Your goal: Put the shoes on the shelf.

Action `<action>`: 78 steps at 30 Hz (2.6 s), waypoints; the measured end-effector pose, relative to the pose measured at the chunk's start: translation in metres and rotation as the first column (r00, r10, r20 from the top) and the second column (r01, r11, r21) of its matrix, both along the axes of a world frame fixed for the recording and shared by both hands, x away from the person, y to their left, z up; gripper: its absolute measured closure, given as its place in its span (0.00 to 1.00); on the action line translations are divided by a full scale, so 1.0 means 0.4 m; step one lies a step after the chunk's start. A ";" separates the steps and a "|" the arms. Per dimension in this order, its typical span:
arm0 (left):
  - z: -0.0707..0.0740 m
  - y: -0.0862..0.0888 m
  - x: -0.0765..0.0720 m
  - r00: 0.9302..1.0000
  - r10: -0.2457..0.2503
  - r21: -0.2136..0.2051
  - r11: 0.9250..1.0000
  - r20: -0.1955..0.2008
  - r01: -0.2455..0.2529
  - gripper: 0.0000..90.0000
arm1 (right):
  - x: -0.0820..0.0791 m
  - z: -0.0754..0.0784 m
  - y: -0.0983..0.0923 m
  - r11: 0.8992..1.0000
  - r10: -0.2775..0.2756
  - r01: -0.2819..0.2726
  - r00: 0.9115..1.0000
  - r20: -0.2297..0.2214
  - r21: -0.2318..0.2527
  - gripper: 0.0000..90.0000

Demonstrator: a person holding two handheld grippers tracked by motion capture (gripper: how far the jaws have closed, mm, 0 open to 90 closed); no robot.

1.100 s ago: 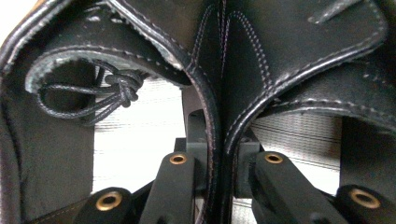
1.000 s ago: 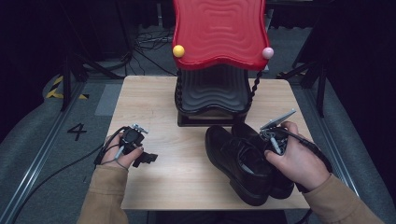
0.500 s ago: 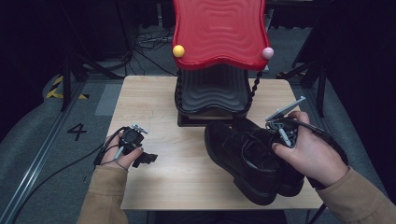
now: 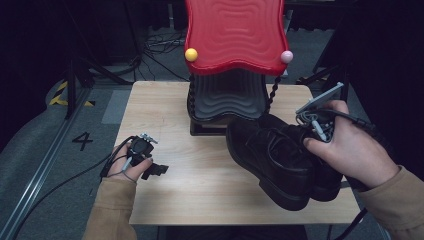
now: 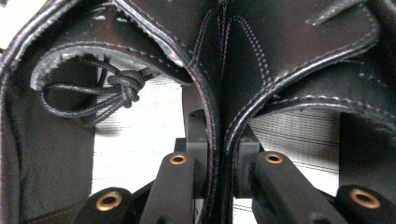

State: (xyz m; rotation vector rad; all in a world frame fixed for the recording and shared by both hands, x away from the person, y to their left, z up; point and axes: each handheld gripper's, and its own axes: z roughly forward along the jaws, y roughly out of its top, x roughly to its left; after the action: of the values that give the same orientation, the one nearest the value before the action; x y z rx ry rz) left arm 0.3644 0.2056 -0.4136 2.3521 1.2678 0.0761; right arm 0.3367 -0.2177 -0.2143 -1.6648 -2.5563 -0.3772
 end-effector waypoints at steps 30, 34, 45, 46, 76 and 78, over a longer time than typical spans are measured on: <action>0.003 0.013 0.003 1.000 0.017 -0.025 1.000 0.001 -0.017 0.24 | 0.037 0.273 -0.001 0.999 -0.044 0.042 0.997 0.063 0.031 0.91; 0.005 0.011 0.002 1.000 0.012 -0.021 1.000 0.007 -0.012 0.24 | 0.053 0.303 -0.006 0.997 -0.051 0.049 0.998 0.048 0.055 0.91; 0.006 0.013 0.003 1.000 0.014 -0.030 0.999 0.003 -0.014 0.24 | 0.073 0.402 0.022 0.997 -0.068 0.065 0.995 0.072 0.040 0.91; 0.006 0.014 0.002 1.000 0.014 -0.031 0.999 0.004 -0.014 0.24 | 0.077 0.410 0.027 0.997 -0.074 0.071 0.994 0.076 0.041 0.91; -0.002 0.030 0.006 1.000 0.020 -0.046 0.999 0.002 -0.020 0.24 | 0.315 0.539 0.210 0.982 -0.185 0.168 0.934 0.306 0.080 0.91; -0.003 0.028 0.007 1.000 0.019 -0.044 0.999 0.001 -0.019 0.24 | 0.334 0.538 0.222 0.982 -0.189 0.171 0.928 0.320 0.084 0.91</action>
State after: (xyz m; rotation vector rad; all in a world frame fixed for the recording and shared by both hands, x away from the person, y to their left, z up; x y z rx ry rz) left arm 0.3674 0.2168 -0.4146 2.3031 1.2785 0.0553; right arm 0.4705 -0.1289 0.0008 -1.9707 -2.5820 -0.7928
